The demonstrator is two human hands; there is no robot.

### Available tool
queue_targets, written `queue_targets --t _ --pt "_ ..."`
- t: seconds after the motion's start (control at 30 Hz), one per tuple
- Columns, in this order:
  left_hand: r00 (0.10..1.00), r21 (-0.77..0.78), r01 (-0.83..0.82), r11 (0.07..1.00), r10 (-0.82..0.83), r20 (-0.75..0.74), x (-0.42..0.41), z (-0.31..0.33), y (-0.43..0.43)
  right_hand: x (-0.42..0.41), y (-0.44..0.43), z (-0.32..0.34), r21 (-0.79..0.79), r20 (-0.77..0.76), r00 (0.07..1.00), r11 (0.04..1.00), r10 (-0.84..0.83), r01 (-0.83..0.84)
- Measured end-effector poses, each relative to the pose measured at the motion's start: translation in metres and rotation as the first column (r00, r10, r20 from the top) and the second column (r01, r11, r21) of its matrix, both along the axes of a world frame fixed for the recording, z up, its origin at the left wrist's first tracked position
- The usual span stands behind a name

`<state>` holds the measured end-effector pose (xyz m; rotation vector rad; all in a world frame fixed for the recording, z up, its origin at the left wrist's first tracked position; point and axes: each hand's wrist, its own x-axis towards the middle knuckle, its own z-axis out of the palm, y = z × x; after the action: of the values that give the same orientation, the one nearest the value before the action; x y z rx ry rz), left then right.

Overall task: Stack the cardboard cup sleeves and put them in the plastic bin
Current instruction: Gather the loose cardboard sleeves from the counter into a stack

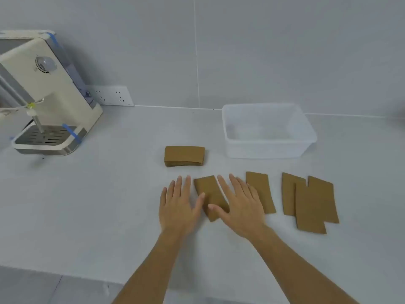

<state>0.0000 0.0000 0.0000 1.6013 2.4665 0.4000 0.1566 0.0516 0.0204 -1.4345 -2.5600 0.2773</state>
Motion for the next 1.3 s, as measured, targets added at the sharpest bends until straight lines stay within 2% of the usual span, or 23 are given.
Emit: queue_targets --t 0.07,0.23,0.4,0.57,0.63,0.7,0.73,0.77,0.8,0.87,0.93,1.0,1.03,1.07,1.13,1.23,1.3 --pt "1.000 -0.007 -0.002 1.000 0.002 -0.013 -0.003 -0.004 -0.002 -0.004 -0.002 -0.008 -0.077 0.033 0.999 0.997 0.018 -0.015" --pt "0.999 -0.048 0.016 0.999 -0.018 -0.031 -0.006 -0.011 -0.003 -0.013 -0.007 -0.023 -0.100 0.094 0.995 0.995 0.035 -0.026" --pt "0.999 -0.089 0.035 0.995 -0.038 -0.030 -0.008 -0.008 0.001 -0.019 -0.007 -0.016 -0.108 0.130 0.991 0.994 0.044 -0.030" --pt "0.998 -0.147 0.062 0.987 -0.061 0.012 -0.014 0.001 0.005 -0.020 -0.004 -0.001 -0.182 0.134 0.989 0.983 0.058 -0.033" --pt "0.995 -0.090 0.061 0.994 -0.054 0.080 -0.015 0.007 0.008 -0.021 -0.002 0.007 -0.251 0.121 0.991 0.968 0.050 -0.019" --pt "0.952 0.046 0.003 0.999 -0.017 0.306 -0.014 0.017 0.009 -0.020 0.001 0.020 -0.356 0.103 0.994 0.934 0.032 0.007" --pt "0.879 0.093 -0.048 0.994 -0.002 0.477 -0.012 0.022 0.010 -0.019 0.004 0.027 -0.417 0.078 0.997 0.909 0.011 0.023" --pt "0.763 0.110 -0.102 0.989 0.007 0.646 -0.010 0.028 0.012 -0.017 0.008 0.034 -0.479 0.039 0.999 0.877 -0.024 0.040" --pt "0.618 0.106 -0.157 0.982 0.013 0.786 -0.008 0.034 0.013 -0.015 0.011 0.042 -0.538 -0.008 0.998 0.841 -0.069 0.054" --pt "0.323 0.070 -0.286 0.956 0.027 0.946 -0.005 0.042 0.016 -0.012 0.016 0.056 -0.621 -0.106 0.979 0.781 -0.172 0.070" --pt "0.024 -0.006 -0.372 0.928 0.016 1.000 -0.004 0.046 0.019 -0.009 0.018 0.068 -0.644 -0.203 0.944 0.762 -0.261 0.072" --pt "-0.265 -0.099 -0.412 0.906 -0.015 0.964 -0.003 0.046 0.021 -0.009 0.015 0.075 -0.621 -0.300 0.904 0.781 -0.305 0.058" --pt "-0.380 -0.136 -0.417 0.899 -0.036 0.924 -0.003 0.046 0.021 -0.010 0.011 0.078 -0.594 -0.341 0.889 0.803 -0.305 0.047" --pt "-0.465 -0.159 -0.410 0.898 -0.056 0.883 -0.001 0.046 0.021 -0.012 0.007 0.079 -0.556 -0.375 0.880 0.830 -0.293 0.039" --pt "-0.564 -0.163 -0.372 0.914 -0.084 0.821 0.005 0.045 0.020 -0.016 -0.003 0.077 -0.473 -0.430 0.864 0.881 -0.261 0.031" --pt "-0.642 -0.114 -0.286 0.951 -0.102 0.760 0.014 0.043 0.018 -0.024 -0.019 0.068 -0.371 -0.478 0.851 0.928 -0.217 0.028" --pt "-0.643 -0.078 -0.237 0.968 -0.096 0.760 0.018 0.043 0.017 -0.027 -0.028 0.062 -0.329 -0.481 0.856 0.944 -0.191 0.026"
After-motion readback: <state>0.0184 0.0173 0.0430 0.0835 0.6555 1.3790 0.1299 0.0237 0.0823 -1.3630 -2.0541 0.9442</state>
